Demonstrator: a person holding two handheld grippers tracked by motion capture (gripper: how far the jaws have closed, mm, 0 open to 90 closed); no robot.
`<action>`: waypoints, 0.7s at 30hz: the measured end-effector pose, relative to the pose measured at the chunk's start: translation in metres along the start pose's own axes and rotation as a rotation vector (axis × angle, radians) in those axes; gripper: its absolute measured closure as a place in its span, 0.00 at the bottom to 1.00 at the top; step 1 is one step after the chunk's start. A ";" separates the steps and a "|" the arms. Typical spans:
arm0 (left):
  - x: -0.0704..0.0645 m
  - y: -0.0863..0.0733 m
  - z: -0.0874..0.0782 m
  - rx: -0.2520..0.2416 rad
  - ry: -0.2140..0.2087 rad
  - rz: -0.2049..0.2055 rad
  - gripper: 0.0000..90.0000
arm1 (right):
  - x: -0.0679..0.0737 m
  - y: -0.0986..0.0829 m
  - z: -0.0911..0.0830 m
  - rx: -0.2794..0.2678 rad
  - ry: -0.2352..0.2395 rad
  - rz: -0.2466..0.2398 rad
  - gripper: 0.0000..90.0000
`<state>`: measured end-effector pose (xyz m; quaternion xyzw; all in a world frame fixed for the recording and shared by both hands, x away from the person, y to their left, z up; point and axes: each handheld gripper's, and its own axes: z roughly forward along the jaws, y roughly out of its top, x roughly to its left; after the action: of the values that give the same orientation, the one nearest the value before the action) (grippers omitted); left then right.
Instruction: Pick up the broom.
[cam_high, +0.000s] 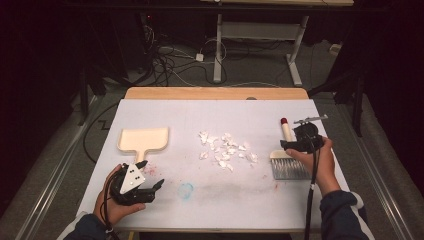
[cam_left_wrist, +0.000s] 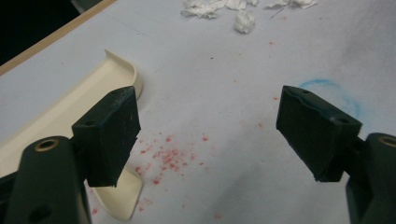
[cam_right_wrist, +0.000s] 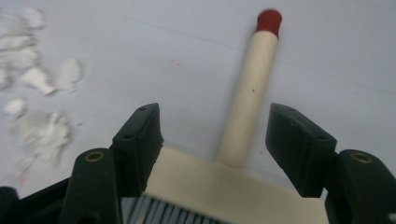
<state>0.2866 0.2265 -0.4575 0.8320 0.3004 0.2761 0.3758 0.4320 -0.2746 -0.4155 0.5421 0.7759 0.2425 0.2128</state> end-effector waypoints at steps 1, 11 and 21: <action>0.000 -0.001 -0.001 0.011 -0.011 -0.009 0.23 | -0.003 0.004 0.008 0.029 -0.002 0.029 0.41; 0.002 -0.004 -0.002 0.008 -0.037 -0.024 0.23 | -0.026 0.018 0.054 0.230 -0.060 0.165 0.44; -0.002 -0.002 0.000 0.008 -0.048 -0.006 0.23 | -0.015 0.027 0.056 0.267 -0.081 0.127 0.75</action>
<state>0.2846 0.2267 -0.4594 0.8391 0.2947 0.2536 0.3804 0.4896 -0.2724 -0.4428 0.6230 0.7561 0.1280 0.1542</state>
